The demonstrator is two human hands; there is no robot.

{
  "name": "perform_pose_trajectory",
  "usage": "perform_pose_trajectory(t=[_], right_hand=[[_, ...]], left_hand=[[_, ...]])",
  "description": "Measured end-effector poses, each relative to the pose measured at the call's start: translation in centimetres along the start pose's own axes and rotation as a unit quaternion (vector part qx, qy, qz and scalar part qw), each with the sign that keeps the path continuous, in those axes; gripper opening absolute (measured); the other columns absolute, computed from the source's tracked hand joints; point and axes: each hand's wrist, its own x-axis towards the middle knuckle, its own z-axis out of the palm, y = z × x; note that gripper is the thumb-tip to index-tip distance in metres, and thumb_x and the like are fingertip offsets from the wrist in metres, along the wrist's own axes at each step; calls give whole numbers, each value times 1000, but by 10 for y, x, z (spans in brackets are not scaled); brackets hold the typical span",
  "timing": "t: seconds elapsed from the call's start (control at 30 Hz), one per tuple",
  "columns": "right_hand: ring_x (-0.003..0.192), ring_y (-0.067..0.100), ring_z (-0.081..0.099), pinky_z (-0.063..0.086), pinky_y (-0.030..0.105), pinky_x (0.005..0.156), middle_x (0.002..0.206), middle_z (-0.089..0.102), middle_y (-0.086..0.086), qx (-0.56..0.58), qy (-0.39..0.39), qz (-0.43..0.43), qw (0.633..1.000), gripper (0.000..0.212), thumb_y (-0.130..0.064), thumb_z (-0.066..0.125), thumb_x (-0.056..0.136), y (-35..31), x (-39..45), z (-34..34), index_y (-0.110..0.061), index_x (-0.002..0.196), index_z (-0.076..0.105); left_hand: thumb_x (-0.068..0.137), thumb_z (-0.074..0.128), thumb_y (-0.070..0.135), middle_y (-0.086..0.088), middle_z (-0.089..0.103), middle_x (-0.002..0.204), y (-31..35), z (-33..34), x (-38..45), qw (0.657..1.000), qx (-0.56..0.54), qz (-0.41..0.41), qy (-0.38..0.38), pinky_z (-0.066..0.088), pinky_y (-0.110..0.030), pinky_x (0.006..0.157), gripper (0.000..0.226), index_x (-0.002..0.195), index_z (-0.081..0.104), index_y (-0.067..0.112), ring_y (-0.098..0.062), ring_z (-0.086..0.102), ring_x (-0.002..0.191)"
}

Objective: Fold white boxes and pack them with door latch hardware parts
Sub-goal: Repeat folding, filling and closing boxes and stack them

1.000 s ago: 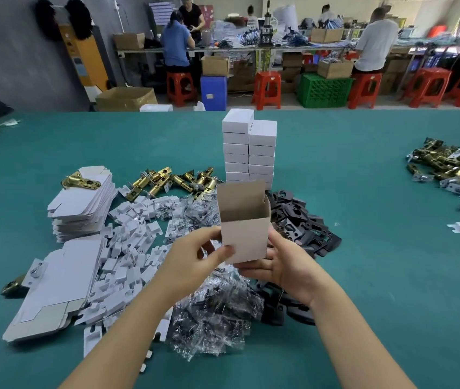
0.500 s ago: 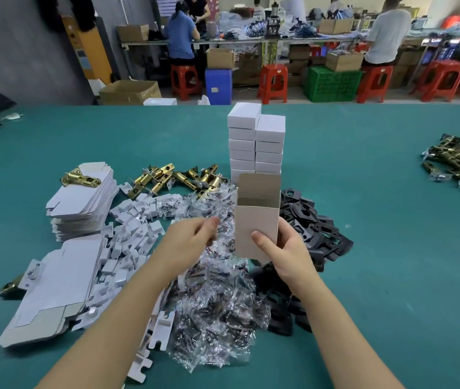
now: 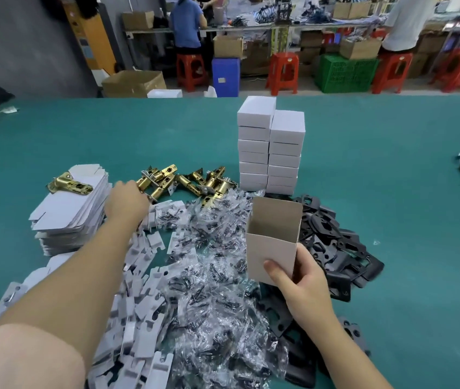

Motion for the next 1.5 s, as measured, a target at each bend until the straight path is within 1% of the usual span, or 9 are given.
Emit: perform_pose_trajectory(t=[0.17,0.33,0.53,0.7,0.8,0.9,1.0,1.2,1.5], right_hand=[[99,7,70,56,20,77,108,74,-15,5,-1,13,1000,39,-57,73,74,6,3,1,-52,112,65],[98,9,71,56,22,76,106,75,-13,8,-6,31,999,41,-52,74,77,10,3,1,-39,116,67],[98,6,70,55,19,76,106,75,-15,1,-8,32,999,46,-56,72,76,10,4,2,-39,118,66],[97,7,70,56,21,76,105,75,-15,9,-9,32,999,46,-57,71,76,10,4,1,-38,117,66],[96,5,71,56,20,75,105,75,-16,16,-9,33,999,45,-57,72,76,7,3,0,-40,117,65],[97,4,71,56,19,75,107,74,-19,22,-8,32,999,46,-57,73,77,6,3,1,-39,118,64],[99,3,71,57,19,77,109,73,-22,23,-12,32,999,42,-50,77,84,5,3,0,-37,121,61],[100,10,72,60,27,76,110,75,-13,63,-20,26,997,48,-51,79,83,-2,1,-2,-31,124,63],[102,18,71,60,34,81,114,75,0,212,-88,52,972,33,-46,76,80,-19,-5,-5,-43,113,73]], left_hand=[[102,53,33,-13,64,89,-12,14,26,999,18,26,-18,61,-45,77,25,109,61,11,-33,66,88],[98,62,37,-15,65,95,-12,15,37,1000,-15,-3,-14,58,-49,85,33,115,61,8,-37,64,100],[99,51,39,-9,62,77,0,12,23,995,23,25,97,51,-44,82,28,100,50,11,-30,61,76],[96,65,46,-7,69,84,27,-35,3,991,-132,24,24,59,-44,74,33,102,63,14,-29,66,79],[91,72,37,-2,71,87,44,-73,-24,977,-179,109,-37,56,-36,64,17,95,70,21,-25,66,73],[97,66,29,2,68,85,62,-111,-57,963,-95,238,-78,43,-29,53,3,99,64,27,-16,61,66],[103,56,20,7,63,87,80,-147,-92,945,-69,308,-80,39,-25,55,14,111,54,31,-8,58,68],[91,74,13,14,71,74,104,-193,-163,871,-261,405,-95,45,-11,48,20,97,64,30,-3,61,51],[85,81,24,15,72,80,116,-159,-195,885,-270,375,-60,55,-39,72,17,93,70,34,-17,63,70]])
